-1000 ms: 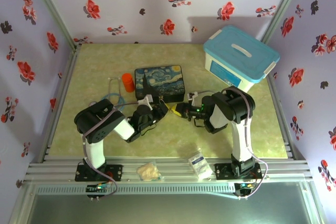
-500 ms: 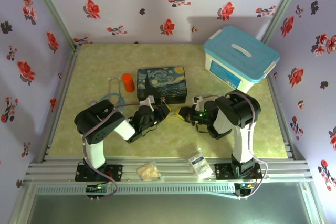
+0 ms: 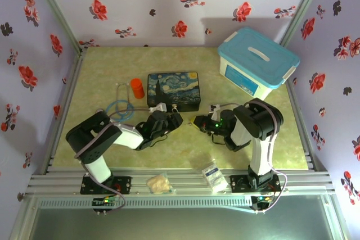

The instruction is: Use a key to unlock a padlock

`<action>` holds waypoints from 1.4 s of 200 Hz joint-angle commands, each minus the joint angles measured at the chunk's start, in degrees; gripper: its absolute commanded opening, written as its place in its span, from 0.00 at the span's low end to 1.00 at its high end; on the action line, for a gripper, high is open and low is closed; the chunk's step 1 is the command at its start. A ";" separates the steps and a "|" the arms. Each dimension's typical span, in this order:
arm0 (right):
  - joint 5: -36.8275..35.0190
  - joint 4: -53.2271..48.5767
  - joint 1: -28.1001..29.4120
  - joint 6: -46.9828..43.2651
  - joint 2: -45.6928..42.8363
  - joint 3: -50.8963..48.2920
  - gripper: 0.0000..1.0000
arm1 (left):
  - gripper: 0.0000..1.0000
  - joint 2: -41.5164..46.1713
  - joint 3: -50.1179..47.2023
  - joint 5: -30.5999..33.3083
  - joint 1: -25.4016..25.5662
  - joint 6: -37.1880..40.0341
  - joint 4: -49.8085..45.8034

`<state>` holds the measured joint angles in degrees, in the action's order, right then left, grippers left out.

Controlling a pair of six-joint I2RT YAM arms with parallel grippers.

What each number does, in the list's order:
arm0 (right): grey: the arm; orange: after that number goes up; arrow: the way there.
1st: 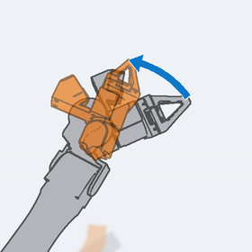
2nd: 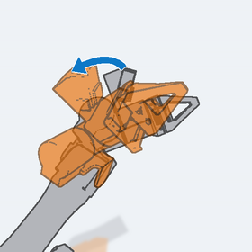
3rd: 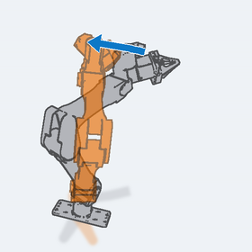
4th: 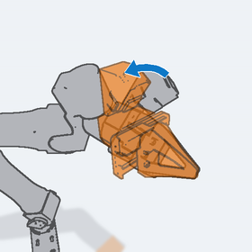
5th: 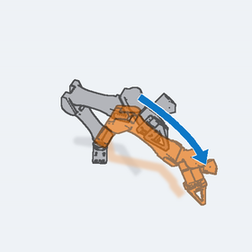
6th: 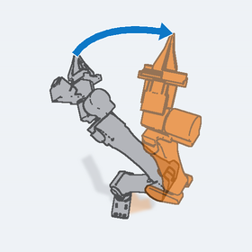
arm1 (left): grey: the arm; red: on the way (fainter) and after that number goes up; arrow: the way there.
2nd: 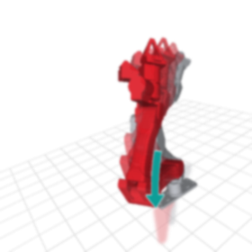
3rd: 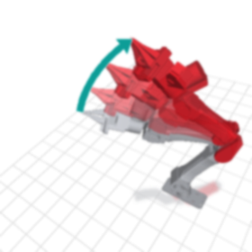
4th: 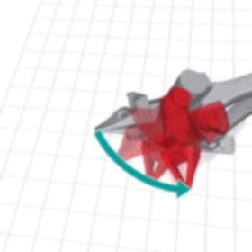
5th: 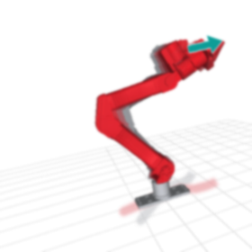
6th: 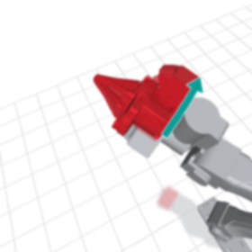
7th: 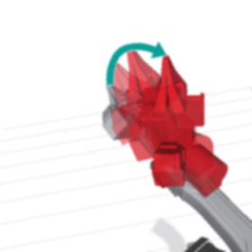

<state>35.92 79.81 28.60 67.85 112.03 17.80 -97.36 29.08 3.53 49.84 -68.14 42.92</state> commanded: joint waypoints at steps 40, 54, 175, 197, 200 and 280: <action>-5.83 -6.74 3.89 -5.55 -12.97 1.22 0.00 | 0.56 15.94 -2.89 6.40 2.34 6.70 -6.78; -7.81 -13.65 6.03 -8.43 -18.38 2.78 0.00 | 0.52 18.95 -4.18 5.97 2.88 7.12 -2.90; -19.65 -33.24 15.23 -10.86 -41.72 7.88 0.00 | 0.47 24.65 -9.42 3.77 4.56 1.61 22.88; -19.91 -32.74 15.35 -10.90 -41.78 7.95 0.00 | 0.44 24.29 -8.82 3.98 5.67 1.80 22.46; -20.03 -32.78 15.35 -10.97 -41.87 7.96 0.00 | 0.44 24.36 -8.84 4.09 5.70 1.73 22.47; -22.51 -30.92 15.34 -10.36 -43.26 6.89 0.00 | 0.60 25.98 -9.31 8.18 6.67 1.87 16.90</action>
<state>14.94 46.85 43.57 58.46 70.37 24.40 -72.90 20.45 8.78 55.79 -66.94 61.78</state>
